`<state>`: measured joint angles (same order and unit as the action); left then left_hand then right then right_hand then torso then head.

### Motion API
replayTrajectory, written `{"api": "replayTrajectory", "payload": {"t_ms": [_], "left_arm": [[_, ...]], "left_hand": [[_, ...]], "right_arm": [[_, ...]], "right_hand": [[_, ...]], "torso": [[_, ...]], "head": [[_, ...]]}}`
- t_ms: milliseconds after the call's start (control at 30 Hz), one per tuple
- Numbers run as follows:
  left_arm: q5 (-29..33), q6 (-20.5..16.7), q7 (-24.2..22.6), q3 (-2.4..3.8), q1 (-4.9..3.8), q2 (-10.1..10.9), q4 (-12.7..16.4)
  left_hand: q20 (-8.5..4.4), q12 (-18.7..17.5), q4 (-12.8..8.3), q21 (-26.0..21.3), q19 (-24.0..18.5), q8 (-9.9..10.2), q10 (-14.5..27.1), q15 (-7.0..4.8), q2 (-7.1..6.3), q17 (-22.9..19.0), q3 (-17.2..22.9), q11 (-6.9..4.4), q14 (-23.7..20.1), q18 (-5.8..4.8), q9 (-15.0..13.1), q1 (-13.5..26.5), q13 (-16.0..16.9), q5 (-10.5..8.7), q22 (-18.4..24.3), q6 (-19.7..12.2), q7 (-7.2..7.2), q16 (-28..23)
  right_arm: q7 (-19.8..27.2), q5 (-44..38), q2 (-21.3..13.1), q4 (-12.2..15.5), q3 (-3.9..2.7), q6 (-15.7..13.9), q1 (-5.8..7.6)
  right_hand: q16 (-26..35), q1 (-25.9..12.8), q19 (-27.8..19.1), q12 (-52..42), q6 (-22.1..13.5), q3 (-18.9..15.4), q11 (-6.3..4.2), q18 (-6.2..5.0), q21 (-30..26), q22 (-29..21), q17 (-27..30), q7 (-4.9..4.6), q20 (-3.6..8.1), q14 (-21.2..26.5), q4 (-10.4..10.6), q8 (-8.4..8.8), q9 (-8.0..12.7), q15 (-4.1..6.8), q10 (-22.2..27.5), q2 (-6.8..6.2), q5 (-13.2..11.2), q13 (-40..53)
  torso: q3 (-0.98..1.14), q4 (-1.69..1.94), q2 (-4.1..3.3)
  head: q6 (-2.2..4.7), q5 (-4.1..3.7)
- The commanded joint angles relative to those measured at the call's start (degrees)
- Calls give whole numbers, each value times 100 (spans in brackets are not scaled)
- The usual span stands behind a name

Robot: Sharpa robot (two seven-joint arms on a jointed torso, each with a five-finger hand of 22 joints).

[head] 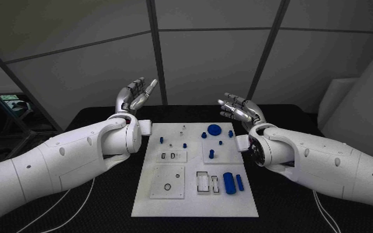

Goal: Assemble the parts on the task board

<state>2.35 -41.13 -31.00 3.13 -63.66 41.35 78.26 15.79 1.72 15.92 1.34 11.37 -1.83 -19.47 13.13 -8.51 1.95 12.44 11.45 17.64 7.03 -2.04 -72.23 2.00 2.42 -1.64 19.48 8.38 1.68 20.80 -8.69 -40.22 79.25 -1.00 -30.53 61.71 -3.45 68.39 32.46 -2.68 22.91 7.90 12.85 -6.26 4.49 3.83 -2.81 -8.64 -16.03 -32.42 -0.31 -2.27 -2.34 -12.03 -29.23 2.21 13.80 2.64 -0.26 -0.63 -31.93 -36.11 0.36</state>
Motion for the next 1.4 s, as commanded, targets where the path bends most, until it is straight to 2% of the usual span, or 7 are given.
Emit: {"api": "replayTrajectory", "payload": {"t_ms": [33,233,267,400,767,1067,1400], "left_arm": [[44,198,-226,9,-14,-9,-5],[44,198,-226,9,-14,-9,-5],[58,430,-162,10,-35,180,170],[58,521,-208,9,-36,290,301],[56,1032,-285,9,-35,586,743],[55,1162,-236,11,-34,785,1145],[55,1190,-158,14,-34,907,1474]], "left_hand": [[102,38,88,52,47,-38,-112,42,-27,19,47,57,126,-115,-21,-309,16,46,-20,138,475,43],[105,59,85,100,186,-58,-233,92,3,36,81,131,280,-86,-35,-361,30,45,-50,238,555,67],[106,75,79,122,248,-74,-330,98,39,42,98,177,348,-72,-44,-370,40,45,-62,316,604,78],[101,123,42,254,647,-141,-750,67,168,85,159,278,843,-29,-82,-435,69,40,-134,694,684,150],[-34,585,-342,1442,3544,-567,-3338,-404,489,317,129,-6,3700,360,-254,-521,191,41,-640,3014,564,822],[-100,540,-475,1484,3747,-518,-3555,-462,550,296,99,-58,3927,354,-211,-516,173,41,-617,3196,523,760],[-104,508,-507,1474,3759,-491,-3567,-459,549,282,85,-54,3930,350,-198,-509,169,40,-603,3210,529,718]], "right_arm": [[-557,-705,62,-144,-19,992,36],[-681,-848,107,-252,-29,1201,54],[-610,-3053,38,-427,-31,585,199],[-713,-3712,38,-491,-31,613,336],[-1158,-5942,58,-470,-33,862,660],[-1940,-7417,116,-346,-34,1427,829],[-2580,-8283,198,-141,-34,2024,875]], "right_hand": [[-300,730,977,-283,1498,117,-6,-311,380,154,-90,-648,-49,-1797,-310,-231,-124,87,-1993,19,-22,119],[-449,942,1428,-478,2927,441,-294,-440,660,237,-112,-410,52,-2599,-570,-440,-185,355,-2889,-83,4,102],[-436,939,1480,-451,2995,523,-331,-438,696,246,-107,-395,82,-2678,-598,-422,-170,375,-2969,-118,4,92],[-453,944,1716,-405,3316,863,-431,-439,864,303,-133,-296,207,-3064,-719,-424,-164,511,-3367,-248,1,95],[-651,920,2309,-207,3761,1144,-632,-419,1621,703,-367,-138,593,-4089,-874,-362,-175,859,-3938,-470,230,100],[-1353,805,3007,-96,3932,930,-800,-418,2735,1349,-953,-6,1012,-5355,-781,-269,-170,1179,-4126,-639,3,103],[-3471,647,3141,-99,3728,996,-818,-423,3774,2009,-2443,38,1087,-5398,-486,-140,-153,1163,-3705,-921,-80,110]], "torso": [[0,-2,-2],[0,-2,-2],[-26,-1,-111],[-36,15,-192],[-47,80,-447],[-74,138,-673],[-108,229,-921]], "head": [[0,0],[0,0],[-72,-31],[-81,-54],[-49,-128],[17,-214],[61,-296]]}}
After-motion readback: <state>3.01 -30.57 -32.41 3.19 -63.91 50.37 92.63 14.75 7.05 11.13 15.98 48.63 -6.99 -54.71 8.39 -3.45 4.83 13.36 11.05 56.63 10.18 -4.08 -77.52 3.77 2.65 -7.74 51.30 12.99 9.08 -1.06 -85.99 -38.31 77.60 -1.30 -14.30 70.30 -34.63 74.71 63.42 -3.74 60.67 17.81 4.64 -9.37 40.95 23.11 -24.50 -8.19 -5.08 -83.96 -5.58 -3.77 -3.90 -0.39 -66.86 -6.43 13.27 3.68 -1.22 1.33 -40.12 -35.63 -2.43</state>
